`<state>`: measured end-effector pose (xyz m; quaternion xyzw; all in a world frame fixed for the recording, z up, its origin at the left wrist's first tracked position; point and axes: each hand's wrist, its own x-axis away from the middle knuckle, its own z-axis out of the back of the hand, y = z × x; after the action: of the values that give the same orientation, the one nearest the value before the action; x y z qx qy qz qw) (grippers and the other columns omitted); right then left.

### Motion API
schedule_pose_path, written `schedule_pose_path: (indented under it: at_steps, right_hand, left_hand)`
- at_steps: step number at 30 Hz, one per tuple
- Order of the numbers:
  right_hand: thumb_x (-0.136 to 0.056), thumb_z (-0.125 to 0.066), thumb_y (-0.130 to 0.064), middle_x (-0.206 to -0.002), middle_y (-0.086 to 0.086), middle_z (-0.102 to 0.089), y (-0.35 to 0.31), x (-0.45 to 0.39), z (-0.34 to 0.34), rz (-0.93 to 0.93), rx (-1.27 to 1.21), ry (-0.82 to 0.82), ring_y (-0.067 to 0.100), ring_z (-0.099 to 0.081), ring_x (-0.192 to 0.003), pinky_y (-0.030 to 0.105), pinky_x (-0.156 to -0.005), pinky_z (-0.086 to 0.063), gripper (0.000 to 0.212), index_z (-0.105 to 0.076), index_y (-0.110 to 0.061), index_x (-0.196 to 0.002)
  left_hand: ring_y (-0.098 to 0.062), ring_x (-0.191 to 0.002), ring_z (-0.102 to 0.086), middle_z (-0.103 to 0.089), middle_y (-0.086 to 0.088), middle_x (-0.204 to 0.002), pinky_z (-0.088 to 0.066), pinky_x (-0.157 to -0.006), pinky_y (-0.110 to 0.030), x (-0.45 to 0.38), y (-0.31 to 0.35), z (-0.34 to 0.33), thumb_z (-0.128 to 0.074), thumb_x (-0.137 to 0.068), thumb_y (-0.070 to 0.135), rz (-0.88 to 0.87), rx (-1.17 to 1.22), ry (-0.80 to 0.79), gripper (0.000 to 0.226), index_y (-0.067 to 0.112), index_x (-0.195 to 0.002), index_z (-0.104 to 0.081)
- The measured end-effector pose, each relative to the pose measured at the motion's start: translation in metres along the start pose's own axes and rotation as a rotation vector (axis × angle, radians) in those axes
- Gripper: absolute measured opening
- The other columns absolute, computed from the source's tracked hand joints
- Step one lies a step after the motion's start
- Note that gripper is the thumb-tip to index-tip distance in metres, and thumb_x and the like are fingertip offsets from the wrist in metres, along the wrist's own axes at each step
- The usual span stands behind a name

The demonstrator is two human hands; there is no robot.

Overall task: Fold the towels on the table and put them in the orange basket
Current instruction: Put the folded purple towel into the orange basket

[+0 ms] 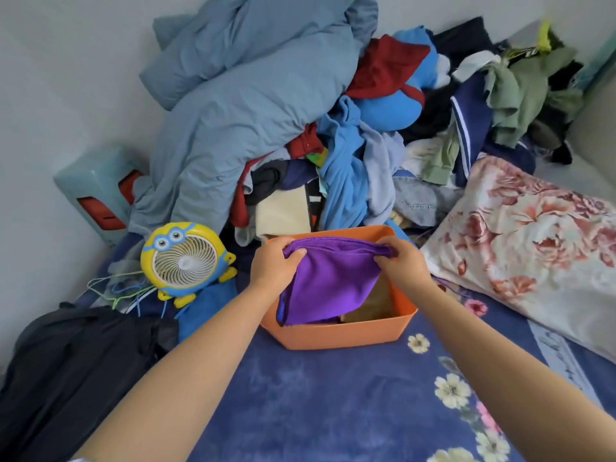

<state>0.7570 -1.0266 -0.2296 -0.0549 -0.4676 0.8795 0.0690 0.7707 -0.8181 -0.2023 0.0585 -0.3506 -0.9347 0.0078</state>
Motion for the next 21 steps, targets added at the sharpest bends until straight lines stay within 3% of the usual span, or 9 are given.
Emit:
schedule_pose_path:
  at_steps: [3, 7, 9, 13, 18, 21]
  right_hand:
    - [-0.080, -0.057, 0.001, -0.108, 0.018, -0.062, 0.011, -0.036, -0.001, -0.008, 0.019, -0.065, 0.030, -0.056, -0.102, 0.027, -0.081, -0.037, 0.025, -0.060, -0.003, -0.104]
    - [-0.086, -0.051, -0.001, -0.113, 0.017, -0.060, 0.033, -0.082, -0.011, -0.031, 0.052, -0.143, 0.027, -0.054, -0.103, 0.017, -0.073, -0.030, 0.028, -0.055, -0.005, -0.113]
    - [-0.088, -0.048, 0.000, -0.115, 0.018, -0.058, 0.052, -0.103, -0.021, -0.038, 0.096, -0.193, 0.022, -0.051, -0.097, 0.017, -0.069, -0.028, 0.028, -0.053, -0.002, -0.115]
    - [-0.091, -0.043, -0.002, -0.114, 0.024, -0.057, 0.097, -0.132, -0.046, -0.118, 0.240, -0.273, 0.030, -0.053, -0.100, 0.029, -0.071, -0.027, 0.025, -0.048, 0.005, -0.114]
    - [-0.093, -0.041, -0.010, -0.120, 0.027, -0.055, 0.153, -0.155, -0.085, -0.275, 0.503, -0.451, 0.035, -0.051, -0.112, 0.032, -0.079, -0.028, 0.028, -0.044, 0.002, -0.118]
    - [-0.091, -0.043, -0.007, -0.116, 0.027, -0.058, 0.172, -0.164, -0.105, -0.286, 0.582, -0.423, 0.037, -0.053, -0.110, 0.034, -0.080, -0.033, 0.028, -0.044, 0.003, -0.118]
  left_hand:
    - [-0.029, -0.102, -0.058, -0.066, -0.011, -0.108, -0.039, -0.078, -0.026, -0.040, -0.012, -0.016, -0.056, -0.088, 0.024, 0.013, -0.079, -0.123, 0.028, 0.007, -0.110, -0.062]
    - [-0.029, -0.104, -0.058, -0.066, -0.012, -0.110, -0.041, -0.086, -0.026, -0.084, -0.029, -0.053, -0.052, -0.090, 0.025, 0.041, -0.098, -0.223, 0.029, 0.007, -0.111, -0.059]
    - [-0.029, -0.103, -0.057, -0.065, -0.014, -0.107, -0.033, -0.073, -0.017, -0.101, -0.039, -0.080, -0.052, -0.091, 0.019, 0.067, -0.045, -0.267, 0.025, 0.002, -0.107, -0.061]
    - [-0.031, -0.102, -0.056, -0.063, -0.018, -0.108, -0.041, -0.083, -0.031, -0.120, -0.066, -0.141, -0.047, -0.094, 0.018, 0.206, 0.000, -0.413, 0.024, 0.000, -0.101, -0.059]
    - [-0.032, -0.095, -0.058, -0.060, -0.022, -0.099, -0.051, -0.085, -0.043, -0.126, -0.110, -0.213, -0.048, -0.094, 0.023, 0.389, 0.012, -0.541, 0.024, 0.001, -0.088, -0.057]
    - [-0.032, -0.092, -0.058, -0.057, -0.019, -0.090, -0.053, -0.082, -0.043, -0.129, -0.126, -0.243, -0.049, -0.093, 0.024, 0.461, 0.049, -0.548, 0.023, 0.004, -0.084, -0.055]
